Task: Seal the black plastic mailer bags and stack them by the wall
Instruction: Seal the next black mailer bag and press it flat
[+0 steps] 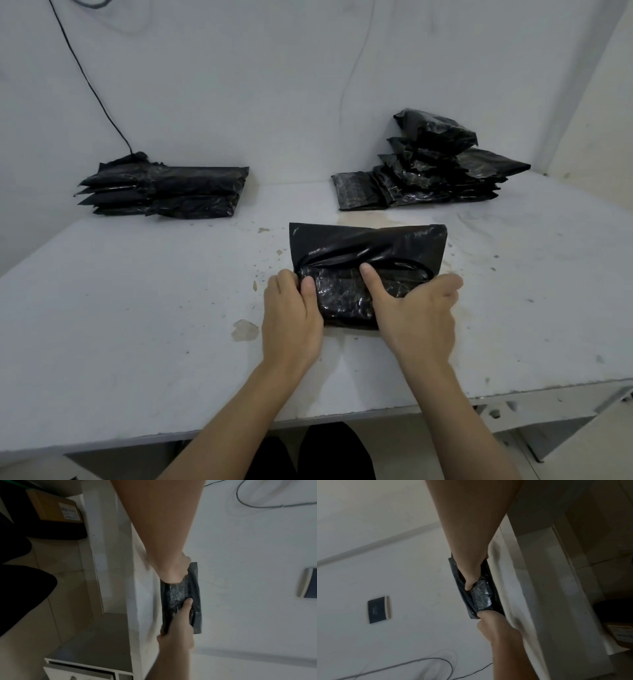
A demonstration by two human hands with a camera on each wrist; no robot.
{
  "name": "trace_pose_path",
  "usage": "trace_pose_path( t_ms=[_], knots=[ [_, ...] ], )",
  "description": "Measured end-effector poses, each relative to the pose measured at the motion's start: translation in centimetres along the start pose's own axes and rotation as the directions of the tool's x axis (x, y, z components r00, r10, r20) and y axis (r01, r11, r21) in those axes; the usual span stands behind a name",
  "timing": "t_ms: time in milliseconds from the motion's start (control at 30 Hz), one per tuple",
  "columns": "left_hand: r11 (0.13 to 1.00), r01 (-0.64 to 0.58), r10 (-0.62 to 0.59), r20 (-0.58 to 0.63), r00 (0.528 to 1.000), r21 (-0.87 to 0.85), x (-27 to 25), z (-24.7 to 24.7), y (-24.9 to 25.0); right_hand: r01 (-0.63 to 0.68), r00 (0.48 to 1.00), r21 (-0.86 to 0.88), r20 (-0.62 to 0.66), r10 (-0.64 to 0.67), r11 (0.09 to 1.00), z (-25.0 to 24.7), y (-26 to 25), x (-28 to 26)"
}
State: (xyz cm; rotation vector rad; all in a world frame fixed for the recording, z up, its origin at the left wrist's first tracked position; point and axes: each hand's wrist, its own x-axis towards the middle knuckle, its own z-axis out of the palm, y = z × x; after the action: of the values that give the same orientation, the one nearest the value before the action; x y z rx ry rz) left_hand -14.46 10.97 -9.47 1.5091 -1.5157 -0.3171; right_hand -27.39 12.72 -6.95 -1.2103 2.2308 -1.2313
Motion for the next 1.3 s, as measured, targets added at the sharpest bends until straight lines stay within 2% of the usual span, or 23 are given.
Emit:
trace_pose_path(
  t_ms=[67,167,300,433,600,767,867,933,1000,1067,1167,1200,1233,1300],
  knots=[
    [0.991,0.084,-0.085,-0.003,0.996,-0.102,0.5,0.0,0.8,-0.033,0.999,0.070,-0.012,0.034,0.997,0.3,0.0,-0.1],
    [0.960,0.191,-0.177,0.088,0.980,-0.202,0.7,-0.4,1.6,-0.066,0.998,0.053,-0.013,0.066,0.996,0.1,0.2,0.1],
    [0.947,0.307,-0.289,0.170,0.942,-0.091,1.0,-0.6,1.6,-0.054,0.999,0.027,0.005,0.054,0.998,-0.3,-0.1,0.4],
    [0.972,0.234,-0.230,0.154,0.961,-0.009,1.3,-0.4,0.9,-0.043,0.999,0.003,0.010,0.043,0.999,-0.1,0.1,0.6],
    [0.967,0.231,-0.224,0.076,0.972,-0.104,1.7,-0.1,0.7,-0.013,1.000,-0.004,0.006,0.013,1.000,0.2,0.3,1.0],
    [0.953,0.224,-0.183,0.199,0.963,-0.206,1.2,0.1,0.5,0.006,1.000,0.015,-0.010,-0.006,1.000,0.4,0.0,1.5],
    [0.954,0.221,-0.179,0.204,0.963,-0.205,1.5,-0.2,0.0,0.116,0.992,0.037,0.041,-0.117,0.993,0.2,0.0,1.4],
    [0.951,0.217,-0.172,0.203,0.964,-0.222,1.9,-0.8,-0.4,0.194,0.971,0.152,0.110,-0.212,0.969,-0.1,0.1,1.7],
    [0.945,0.210,-0.153,0.231,0.961,-0.250,2.4,-1.5,-0.8,0.155,0.949,0.305,0.217,-0.227,0.940,-0.7,0.2,2.4],
    [0.944,0.199,-0.126,0.270,0.955,-0.263,2.9,-2.3,-1.2,0.014,0.905,0.426,0.379,-0.192,0.905,-1.2,0.3,3.2],
    [0.958,0.167,-0.091,0.303,0.949,-0.232,3.9,-3.4,-1.8,-0.247,0.758,0.540,0.625,-0.186,0.805,-1.8,0.3,4.1],
    [0.966,0.160,-0.092,0.309,0.946,-0.204,4.3,-3.7,-1.9,-0.283,0.720,0.551,0.663,-0.206,0.785,-2.1,0.0,4.2],
    [0.974,0.145,-0.086,0.313,0.946,-0.172,4.6,-3.8,-2.0,-0.264,0.702,0.559,0.670,-0.241,0.786,-2.3,-0.3,4.4],
    [0.976,0.152,-0.097,0.318,0.943,-0.154,4.9,-4.0,-2.1,-0.111,0.732,0.575,0.599,-0.324,0.811,-2.5,-1.4,5.0]
  ],
)
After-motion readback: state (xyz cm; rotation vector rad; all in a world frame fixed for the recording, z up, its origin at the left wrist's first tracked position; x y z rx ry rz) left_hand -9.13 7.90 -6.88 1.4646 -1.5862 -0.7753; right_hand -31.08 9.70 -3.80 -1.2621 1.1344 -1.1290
